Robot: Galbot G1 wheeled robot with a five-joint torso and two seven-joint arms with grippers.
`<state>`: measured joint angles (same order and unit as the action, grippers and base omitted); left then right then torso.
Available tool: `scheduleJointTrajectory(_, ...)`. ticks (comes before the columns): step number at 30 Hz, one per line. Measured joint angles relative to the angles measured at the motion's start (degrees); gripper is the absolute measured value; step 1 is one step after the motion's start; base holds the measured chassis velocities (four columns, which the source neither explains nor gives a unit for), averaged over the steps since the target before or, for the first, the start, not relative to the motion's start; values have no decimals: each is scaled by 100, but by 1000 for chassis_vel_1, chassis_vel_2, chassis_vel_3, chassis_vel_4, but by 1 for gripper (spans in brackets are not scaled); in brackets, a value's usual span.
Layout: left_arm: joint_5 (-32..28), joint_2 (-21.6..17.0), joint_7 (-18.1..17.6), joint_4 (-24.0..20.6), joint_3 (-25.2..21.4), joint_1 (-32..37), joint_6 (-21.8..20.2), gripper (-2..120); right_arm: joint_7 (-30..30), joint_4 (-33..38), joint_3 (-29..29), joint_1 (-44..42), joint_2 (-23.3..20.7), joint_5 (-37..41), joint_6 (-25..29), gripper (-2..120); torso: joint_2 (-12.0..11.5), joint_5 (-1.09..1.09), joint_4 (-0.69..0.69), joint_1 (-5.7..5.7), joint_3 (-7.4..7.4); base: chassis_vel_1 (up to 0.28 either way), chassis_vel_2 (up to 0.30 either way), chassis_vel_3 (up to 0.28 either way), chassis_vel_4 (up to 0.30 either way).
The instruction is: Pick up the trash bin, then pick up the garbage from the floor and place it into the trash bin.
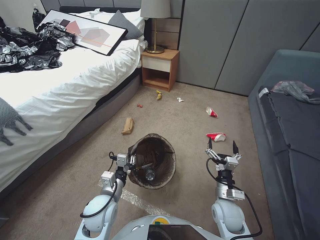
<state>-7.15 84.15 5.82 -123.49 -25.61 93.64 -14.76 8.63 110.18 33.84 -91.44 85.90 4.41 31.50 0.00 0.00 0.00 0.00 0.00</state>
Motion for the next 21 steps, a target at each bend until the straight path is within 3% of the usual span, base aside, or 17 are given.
scheduleJointTrajectory(21,26,11,10,-18,35,10,4,7,-76,-7,24,15,-4,19,8,100,0,1,0,1,1,-237,233,233,-238)
